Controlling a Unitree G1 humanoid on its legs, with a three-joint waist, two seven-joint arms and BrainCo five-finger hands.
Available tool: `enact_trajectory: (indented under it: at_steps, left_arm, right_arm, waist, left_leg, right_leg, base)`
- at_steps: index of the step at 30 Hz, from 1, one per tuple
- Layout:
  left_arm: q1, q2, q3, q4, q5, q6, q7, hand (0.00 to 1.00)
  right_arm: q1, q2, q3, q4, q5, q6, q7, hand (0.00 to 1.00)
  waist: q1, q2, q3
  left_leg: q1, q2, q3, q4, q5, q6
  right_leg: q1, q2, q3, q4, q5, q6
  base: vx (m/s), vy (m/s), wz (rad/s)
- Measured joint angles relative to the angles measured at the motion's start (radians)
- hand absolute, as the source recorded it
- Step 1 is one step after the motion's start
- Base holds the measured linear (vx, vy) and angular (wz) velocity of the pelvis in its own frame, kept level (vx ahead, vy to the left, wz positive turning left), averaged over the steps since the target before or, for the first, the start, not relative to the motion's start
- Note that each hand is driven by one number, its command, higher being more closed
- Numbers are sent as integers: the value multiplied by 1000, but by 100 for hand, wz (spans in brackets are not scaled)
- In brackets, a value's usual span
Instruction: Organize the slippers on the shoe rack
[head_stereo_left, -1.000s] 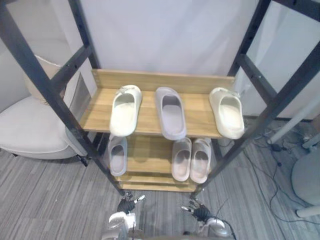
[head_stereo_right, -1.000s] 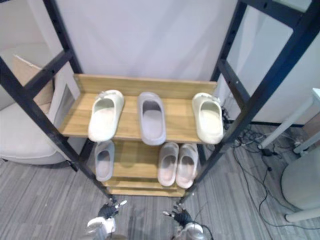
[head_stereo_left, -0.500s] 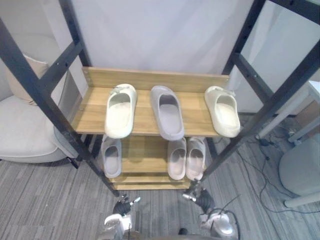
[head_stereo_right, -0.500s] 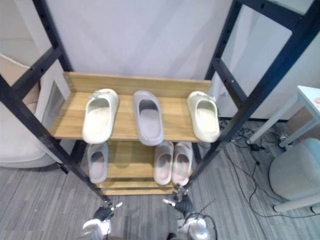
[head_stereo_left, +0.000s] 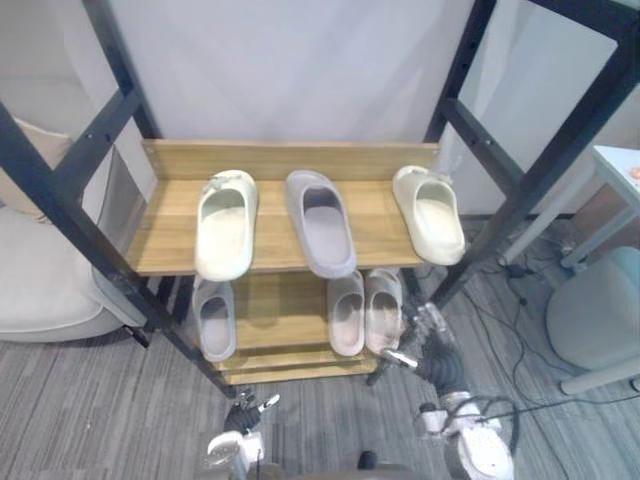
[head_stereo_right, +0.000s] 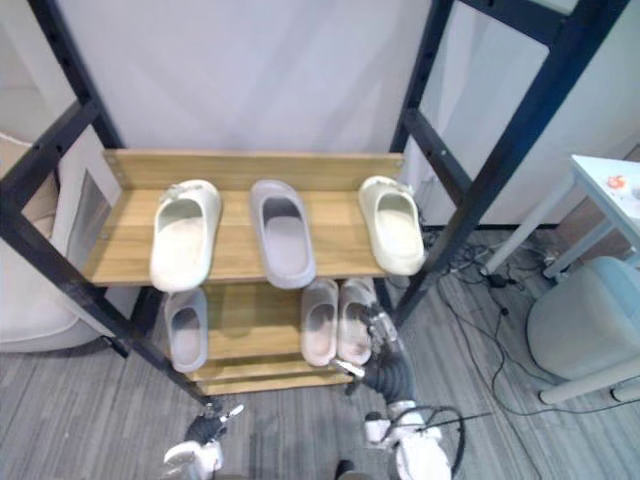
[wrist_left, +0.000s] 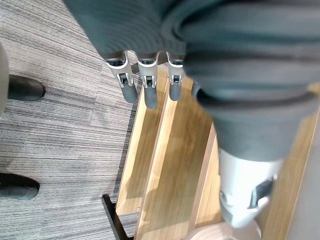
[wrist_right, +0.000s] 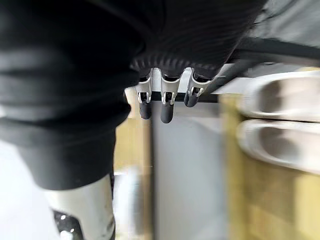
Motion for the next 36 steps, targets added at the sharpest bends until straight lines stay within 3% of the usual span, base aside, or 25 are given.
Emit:
enact_trajectory:
  at_steps: [10,22,36]
  left_arm:
    - [5,11,-25,17,9,-1,-2,0]
    - [16,64,-38,21,37,9,-3,0]
    - [46,95,-39,1,25,33,-6,0]
  right_arm:
    - [-170,-19,22,-14,-38,12,32,0]
    - [-525,-92,19,72,-36,150,59,0]
    - [-782,-97,-109,241,-83,203,-54,0]
  waist:
    - [-11,-2,-5]
    - [-2,-17,-16]
    - [19,-28,-14]
  left_leg:
    - [-18,-27,-30,18,0,0]
    - [-92,-47,-74,75,-10,20]
    - [-125,-53,-95,86,-12,24]
  right_leg:
    - [-6,-20,1,5,5,9]
    - [-37,-47,-19,3,22,25]
    - [-38,-46,-39,-16,28,22]
  base:
    - [-27,25,5]
    - [-8,20,7]
    - [5,-3,4]
